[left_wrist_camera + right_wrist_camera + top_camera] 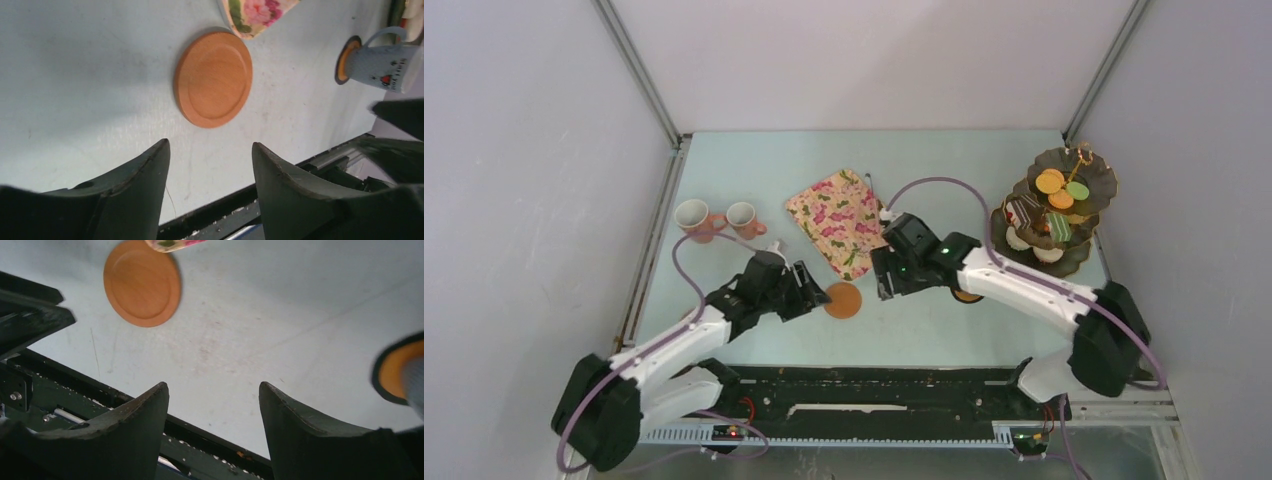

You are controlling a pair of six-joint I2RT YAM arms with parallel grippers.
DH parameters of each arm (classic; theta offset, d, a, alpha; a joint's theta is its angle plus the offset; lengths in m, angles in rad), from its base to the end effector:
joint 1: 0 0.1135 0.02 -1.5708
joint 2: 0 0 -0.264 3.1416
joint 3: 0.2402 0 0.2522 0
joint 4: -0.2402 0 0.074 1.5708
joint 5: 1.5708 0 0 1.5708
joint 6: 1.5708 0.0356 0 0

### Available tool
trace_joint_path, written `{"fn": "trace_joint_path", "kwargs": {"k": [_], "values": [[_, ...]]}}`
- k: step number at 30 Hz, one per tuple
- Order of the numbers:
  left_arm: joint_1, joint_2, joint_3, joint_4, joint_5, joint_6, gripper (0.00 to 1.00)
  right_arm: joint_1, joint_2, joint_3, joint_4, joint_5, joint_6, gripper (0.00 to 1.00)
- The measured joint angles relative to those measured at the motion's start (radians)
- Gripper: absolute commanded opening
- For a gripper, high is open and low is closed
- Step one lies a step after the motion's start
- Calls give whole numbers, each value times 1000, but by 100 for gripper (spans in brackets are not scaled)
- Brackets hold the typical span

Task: Serve the afternoon tea
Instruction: Move the coaster to the center of the board.

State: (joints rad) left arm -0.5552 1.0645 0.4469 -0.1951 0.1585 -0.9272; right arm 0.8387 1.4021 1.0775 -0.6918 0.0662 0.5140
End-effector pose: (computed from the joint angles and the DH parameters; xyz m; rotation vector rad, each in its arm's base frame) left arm 0.1682 -0.1110 0.1722 -0.3935 2.5289 -0.8378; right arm 0.1920 0.2101 0.2594 -0.4022 2.6096 0.4020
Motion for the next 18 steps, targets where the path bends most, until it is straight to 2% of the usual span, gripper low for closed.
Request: {"fn": "trace_joint_path", "kwargs": {"k": [5,10,13,18], "values": [[9,-211,45,-203,-64,47,74,71,226,85,53,-25,31,69],[20,-371,169,-407,-149,111,76,108,454,272,59,-13,99,60],[20,-422,211,-476,-167,134,76,111,500,286,66,-2,134,53],[20,-454,241,-571,-192,161,76,109,543,291,56,25,154,51]]}}
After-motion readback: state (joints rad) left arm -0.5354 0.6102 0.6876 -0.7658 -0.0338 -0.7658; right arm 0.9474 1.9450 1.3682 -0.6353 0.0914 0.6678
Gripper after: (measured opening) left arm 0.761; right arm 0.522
